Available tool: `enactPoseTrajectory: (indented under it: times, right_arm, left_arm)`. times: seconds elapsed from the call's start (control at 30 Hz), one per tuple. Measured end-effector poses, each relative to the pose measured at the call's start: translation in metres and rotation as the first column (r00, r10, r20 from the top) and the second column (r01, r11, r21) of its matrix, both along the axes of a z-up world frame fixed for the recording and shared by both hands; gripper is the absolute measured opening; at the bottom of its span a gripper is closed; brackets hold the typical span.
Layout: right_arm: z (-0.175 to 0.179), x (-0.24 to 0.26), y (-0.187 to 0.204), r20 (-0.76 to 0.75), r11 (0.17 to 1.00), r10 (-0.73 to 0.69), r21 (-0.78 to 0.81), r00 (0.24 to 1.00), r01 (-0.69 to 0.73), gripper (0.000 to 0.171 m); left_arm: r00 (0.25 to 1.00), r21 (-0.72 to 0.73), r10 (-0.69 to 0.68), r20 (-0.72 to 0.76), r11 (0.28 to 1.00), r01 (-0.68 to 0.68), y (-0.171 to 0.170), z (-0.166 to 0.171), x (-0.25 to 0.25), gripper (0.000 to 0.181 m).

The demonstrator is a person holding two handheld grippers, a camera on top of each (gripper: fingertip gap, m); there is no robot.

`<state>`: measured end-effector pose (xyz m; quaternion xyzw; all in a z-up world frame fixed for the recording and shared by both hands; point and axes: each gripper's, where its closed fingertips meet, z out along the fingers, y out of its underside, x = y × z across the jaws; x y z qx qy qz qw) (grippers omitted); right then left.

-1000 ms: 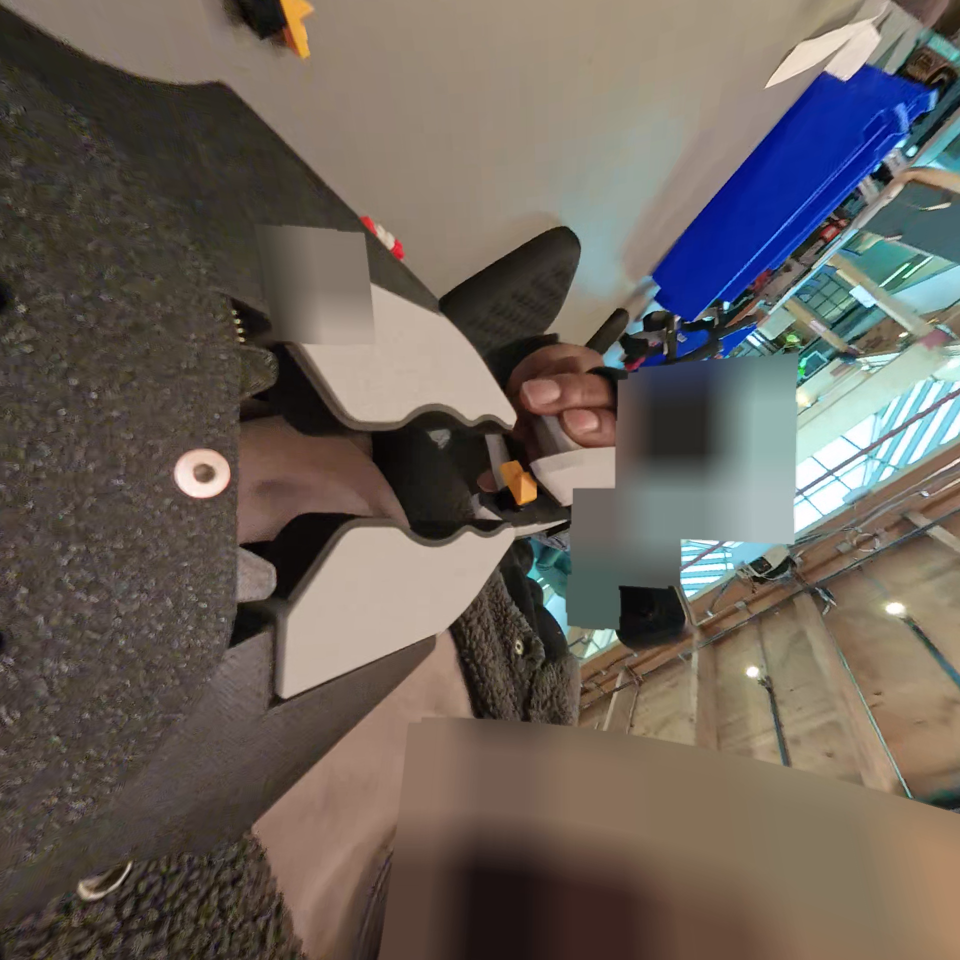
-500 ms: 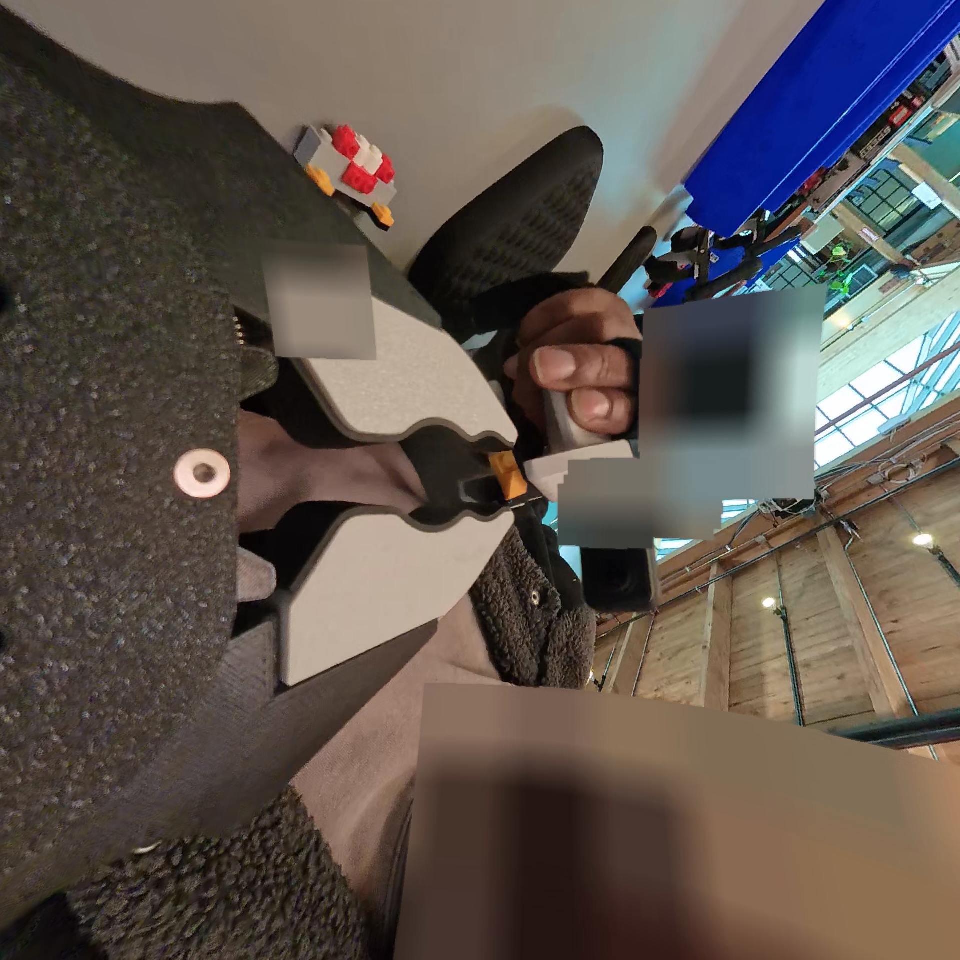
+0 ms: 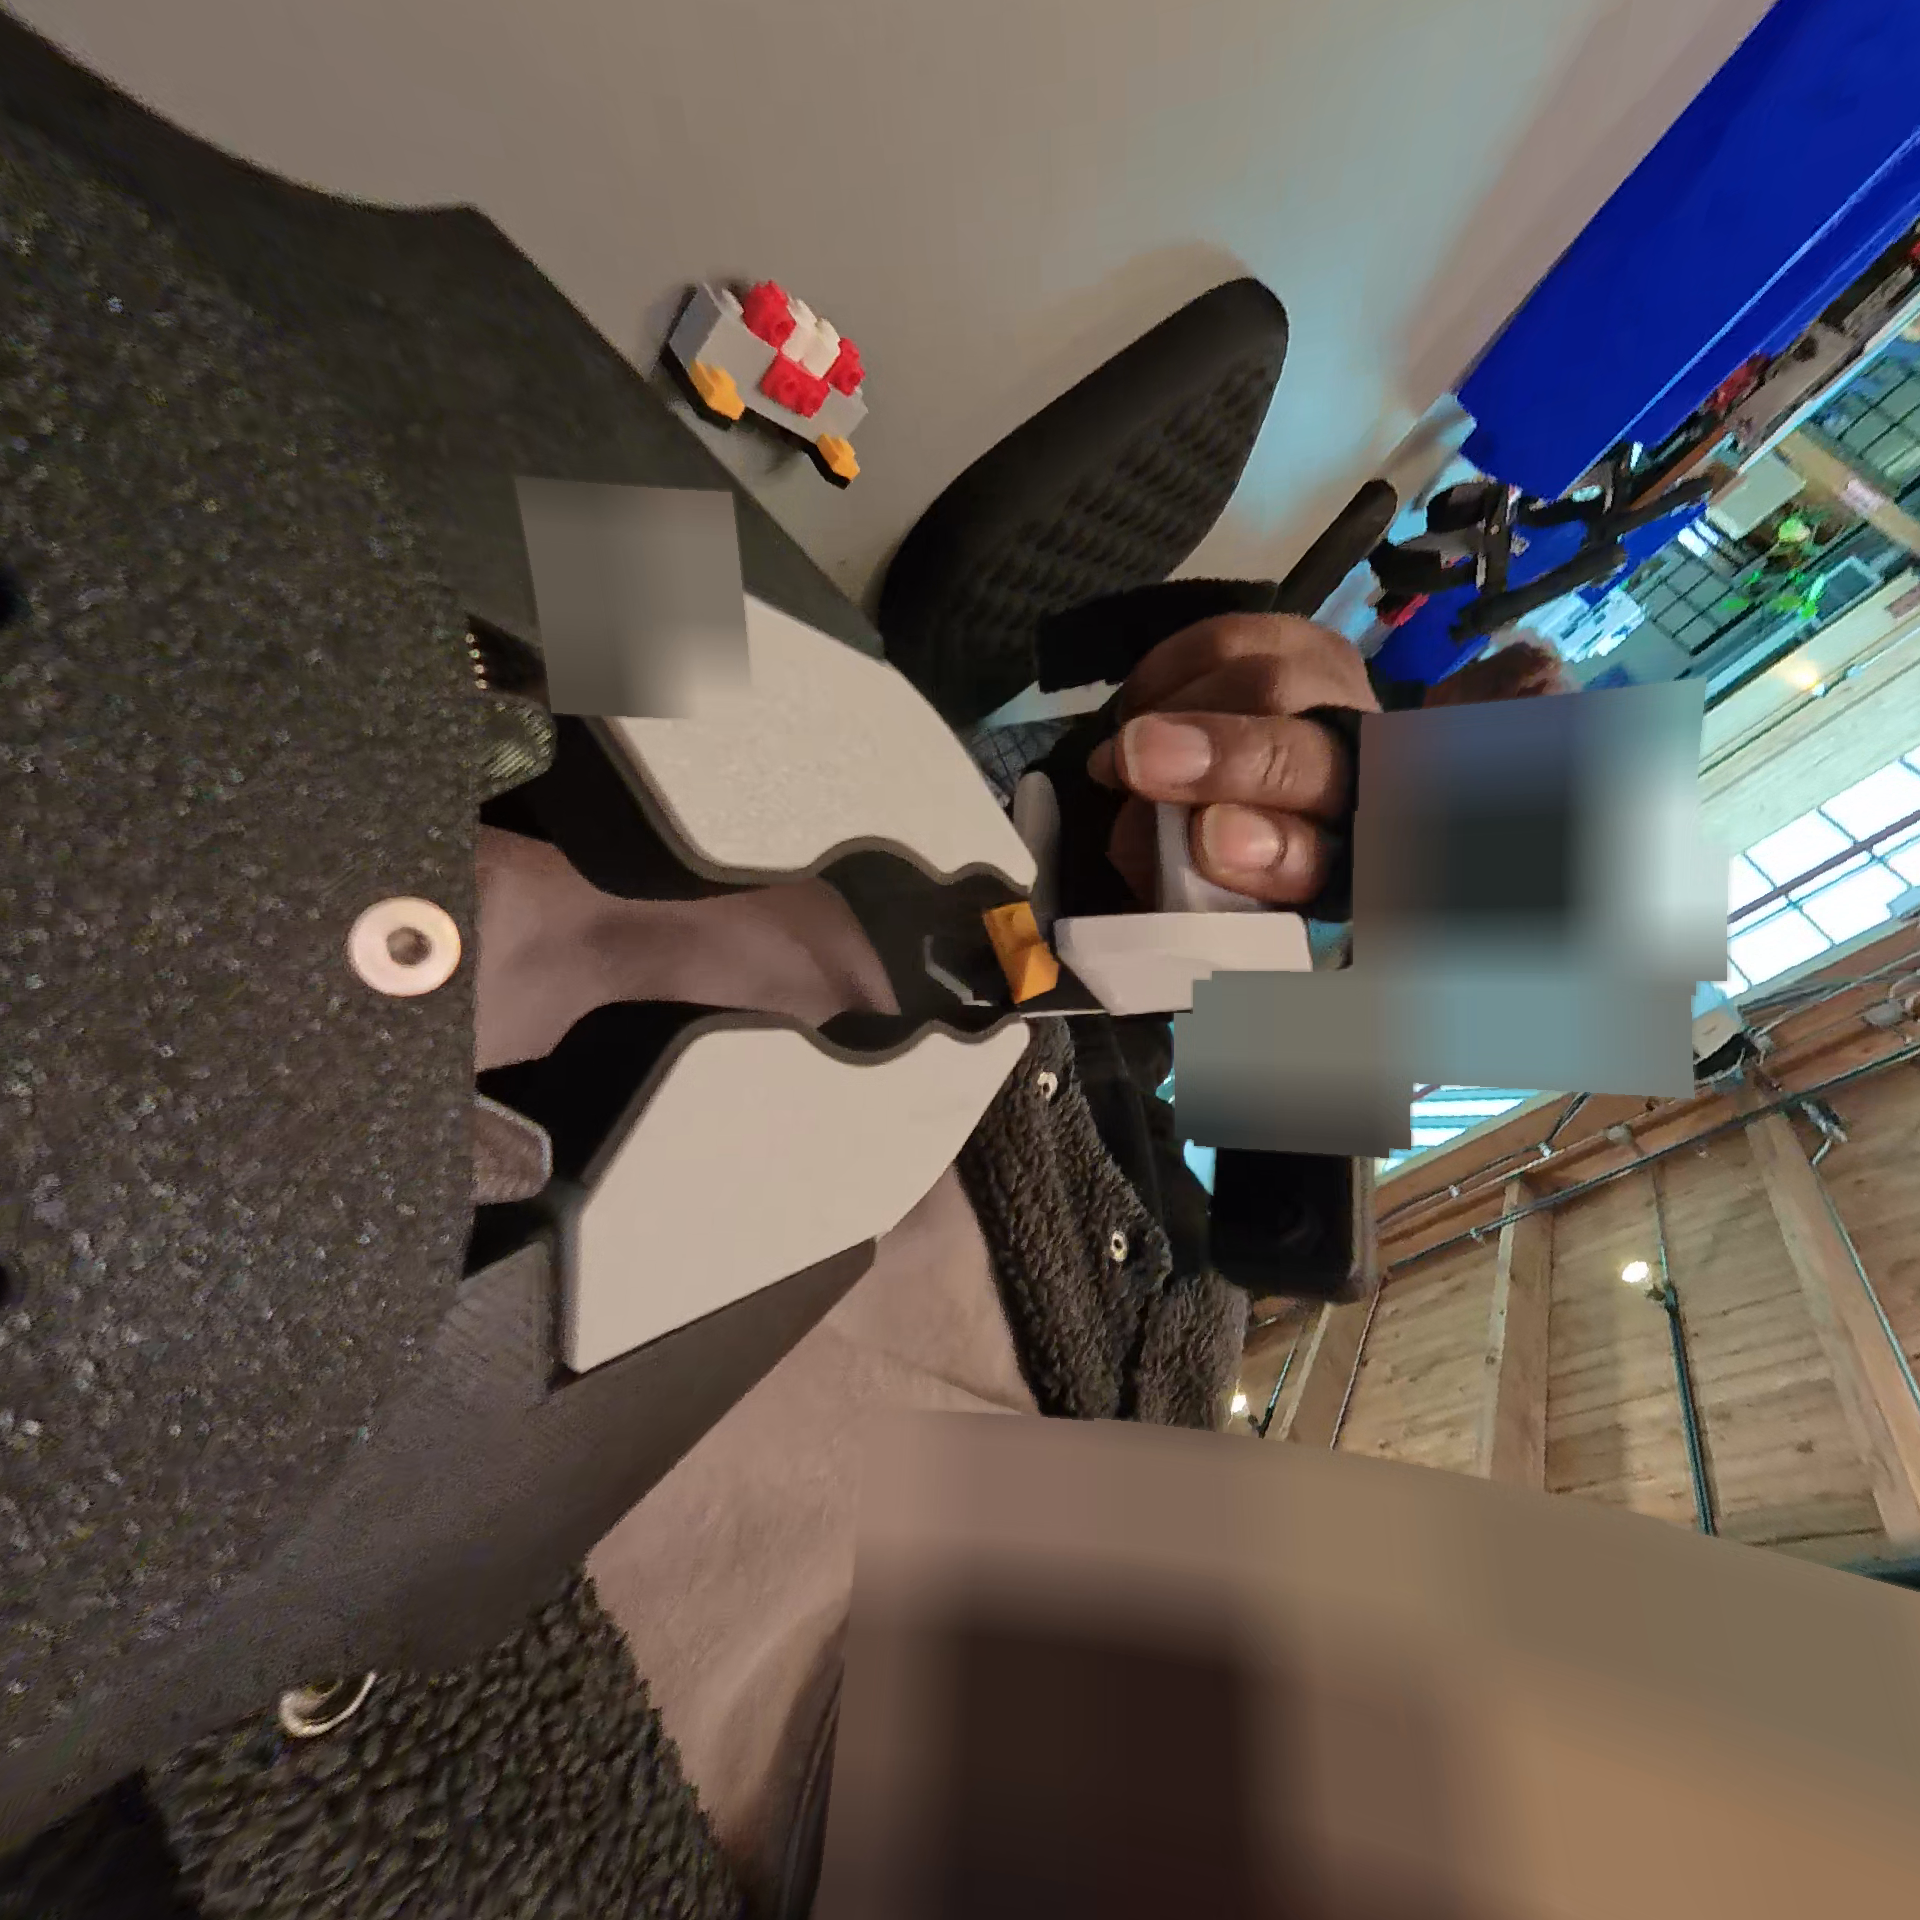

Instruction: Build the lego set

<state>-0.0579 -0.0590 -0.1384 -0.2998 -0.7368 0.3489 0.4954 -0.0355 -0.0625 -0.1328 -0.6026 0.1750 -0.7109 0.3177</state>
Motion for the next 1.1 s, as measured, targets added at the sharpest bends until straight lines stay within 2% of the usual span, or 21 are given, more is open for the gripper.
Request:
enactPoseTrajectory:
  times: [0.17, 0.37, 0.47, 0.8, 1.0, 1.1]
  right_arm:
    - [0.006, 0.006, -0.011, 0.08, 0.981, 0.169, -0.113, 0.982, -0.159, 0.026]
    - [0.002, 0.004, -0.018, 0.143, 0.968, 0.251, -0.067, 0.957, -0.243, 0.018]
    - [-0.001, 0.003, -0.016, 0.193, 0.975, 0.218, -0.086, 0.957, -0.205, 0.017]
    - [-0.017, 0.003, -0.011, 0.257, 0.991, 0.082, 0.08, 0.963, -0.106, 0.014]
    - [-0.006, -0.006, -0.002, 0.146, 0.998, 0.024, -0.065, 0.989, -0.014, 0.017]
    - [0.005, -0.007, 0.016, 0.052, 0.983, -0.101, -0.151, 0.994, 0.108, 0.021]
  left_arm:
    - [0.996, 0.035, -0.084, 0.023, 0.996, 0.084, -0.011, 0.004, 0.003, 0.018]
    - [0.993, 0.032, -0.119, 0.002, 0.992, 0.118, -0.014, 0.002, 0.007, 0.018]
    - [0.994, 0.013, -0.112, -0.008, 0.994, 0.112, -0.013, 0.0, 0.006, 0.018]
    - [0.987, -0.087, -0.118, -0.107, 0.99, 0.109, -0.009, -0.015, 0.006, 0.018]
    - [0.999, -0.04, -0.043, -0.022, 0.998, 0.042, 0.0, -0.006, -0.003, 0.018]
    - [0.997, -0.01, 0.06, 0.053, 0.998, -0.06, 0.011, 0.005, -0.017, 0.019]
